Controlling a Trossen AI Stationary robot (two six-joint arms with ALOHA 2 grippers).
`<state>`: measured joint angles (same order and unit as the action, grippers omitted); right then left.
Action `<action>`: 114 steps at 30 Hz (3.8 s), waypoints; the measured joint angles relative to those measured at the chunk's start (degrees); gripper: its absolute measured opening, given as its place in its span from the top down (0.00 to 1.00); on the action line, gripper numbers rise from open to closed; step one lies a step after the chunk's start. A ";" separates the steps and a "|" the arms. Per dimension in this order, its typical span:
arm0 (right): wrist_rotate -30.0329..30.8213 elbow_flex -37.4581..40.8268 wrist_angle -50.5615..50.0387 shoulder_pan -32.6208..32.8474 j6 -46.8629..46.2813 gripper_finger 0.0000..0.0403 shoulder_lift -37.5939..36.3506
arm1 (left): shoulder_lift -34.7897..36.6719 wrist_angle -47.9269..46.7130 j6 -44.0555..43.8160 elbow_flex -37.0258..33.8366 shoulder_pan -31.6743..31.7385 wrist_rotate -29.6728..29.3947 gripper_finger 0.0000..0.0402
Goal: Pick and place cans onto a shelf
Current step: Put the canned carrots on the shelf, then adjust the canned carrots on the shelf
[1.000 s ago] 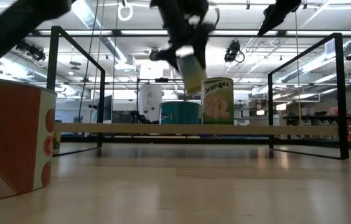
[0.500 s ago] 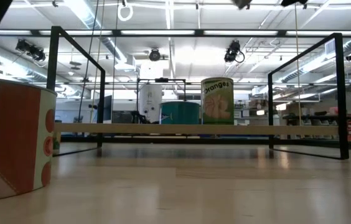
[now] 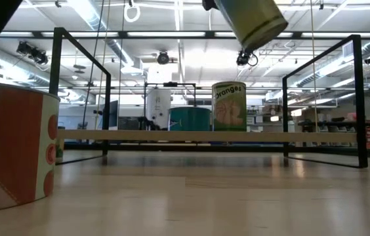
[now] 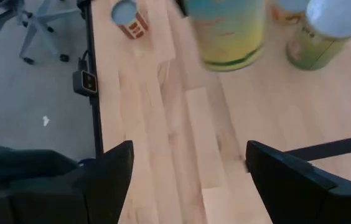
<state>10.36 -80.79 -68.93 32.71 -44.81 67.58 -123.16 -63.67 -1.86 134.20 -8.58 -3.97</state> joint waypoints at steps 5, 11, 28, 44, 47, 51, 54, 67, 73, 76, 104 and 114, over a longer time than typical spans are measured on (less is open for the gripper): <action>0.58 0.00 0.30 2.20 -1.16 0.21 3.22 | 0.54 -0.11 -0.14 0.83 0.39 0.26 0.25; 0.67 0.00 0.29 1.20 1.82 0.21 4.60 | -0.04 -7.94 0.96 0.18 -0.06 -0.07 0.25; 1.13 0.00 0.29 -1.51 4.91 0.21 4.25 | -6.27 -0.57 4.03 -4.63 2.69 -1.85 0.25; 1.13 0.00 2.01 -1.51 6.01 0.21 4.25 | -6.40 1.81 3.34 -9.13 2.62 -2.00 0.18; 1.10 0.00 3.31 -1.51 6.03 0.21 4.25 | -6.40 1.94 2.23 -9.13 2.67 -1.98 0.14; 1.10 0.00 3.88 -1.51 6.78 0.18 4.25 | -6.40 1.85 2.34 -9.13 2.69 -2.04 0.13; 1.10 0.00 3.88 -1.51 7.35 0.16 4.25 | -6.40 2.51 2.51 -9.13 2.60 -2.78 0.12; 0.21 0.00 3.87 -1.30 7.48 0.15 4.25 | -6.40 1.70 0.98 -7.76 2.51 -4.84 0.12; 0.03 0.00 3.74 -0.40 7.49 0.15 4.25 | -6.36 0.41 0.87 -4.60 2.51 -6.58 0.12; 0.03 0.00 3.72 -0.06 7.47 0.15 4.25 | -6.36 -0.02 0.78 -3.12 2.51 -6.57 0.12; 10.98 7.95 17.51 -1.04 36.02 0.17 8.74 | -2.58 -4.82 -3.39 -1.76 1.88 -9.49 0.12; 10.12 8.33 22.10 -1.93 35.38 0.17 9.15 | -3.40 -2.30 -2.40 -2.59 0.75 -8.60 0.12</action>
<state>20.48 -72.47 -46.83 30.79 -9.43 76.72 -126.56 -65.98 -4.26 131.61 -7.83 -12.57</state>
